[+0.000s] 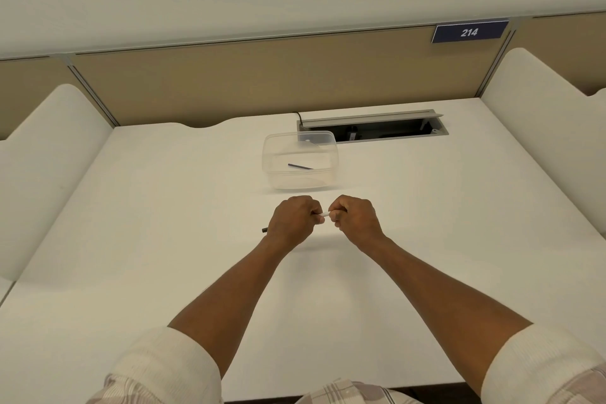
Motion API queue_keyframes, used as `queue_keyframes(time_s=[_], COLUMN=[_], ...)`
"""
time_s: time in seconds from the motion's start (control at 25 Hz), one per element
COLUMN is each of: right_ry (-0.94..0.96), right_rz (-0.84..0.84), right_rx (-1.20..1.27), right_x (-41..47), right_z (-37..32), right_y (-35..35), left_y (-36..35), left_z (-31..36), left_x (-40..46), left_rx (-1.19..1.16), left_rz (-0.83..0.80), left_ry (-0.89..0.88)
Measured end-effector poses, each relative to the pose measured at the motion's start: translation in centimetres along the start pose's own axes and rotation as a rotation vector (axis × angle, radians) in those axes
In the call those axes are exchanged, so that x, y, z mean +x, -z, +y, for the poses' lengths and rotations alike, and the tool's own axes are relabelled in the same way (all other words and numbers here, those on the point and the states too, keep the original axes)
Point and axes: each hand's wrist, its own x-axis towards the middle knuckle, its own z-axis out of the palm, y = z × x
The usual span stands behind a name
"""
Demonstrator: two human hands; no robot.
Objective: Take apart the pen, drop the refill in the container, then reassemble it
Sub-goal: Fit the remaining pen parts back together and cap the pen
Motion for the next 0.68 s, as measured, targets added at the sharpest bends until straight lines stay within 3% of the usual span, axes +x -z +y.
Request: queue_keyframes(time_s=[0.16,0.48,0.68], right_ry=[0.026,0.225,0.15], right_rz=[-0.019,-0.106,-0.133], right_rx=[-0.046,-0.499,-0.483], right_x=[0.1,0.0,0.0], right_z=[0.4,0.5,1.0], right_y=[0.5,1.3,0.8], left_y=[-0.3,-0.7,-1.5], left_z=[0.1,0.1,0.1], left_x=[-0.1,0.0,-0.7], left_rx=[0.013,0.121,0.174], left_rz=[0.002,-0.079,-0.065], left_ry=[-0.016,-0.099,-0.087])
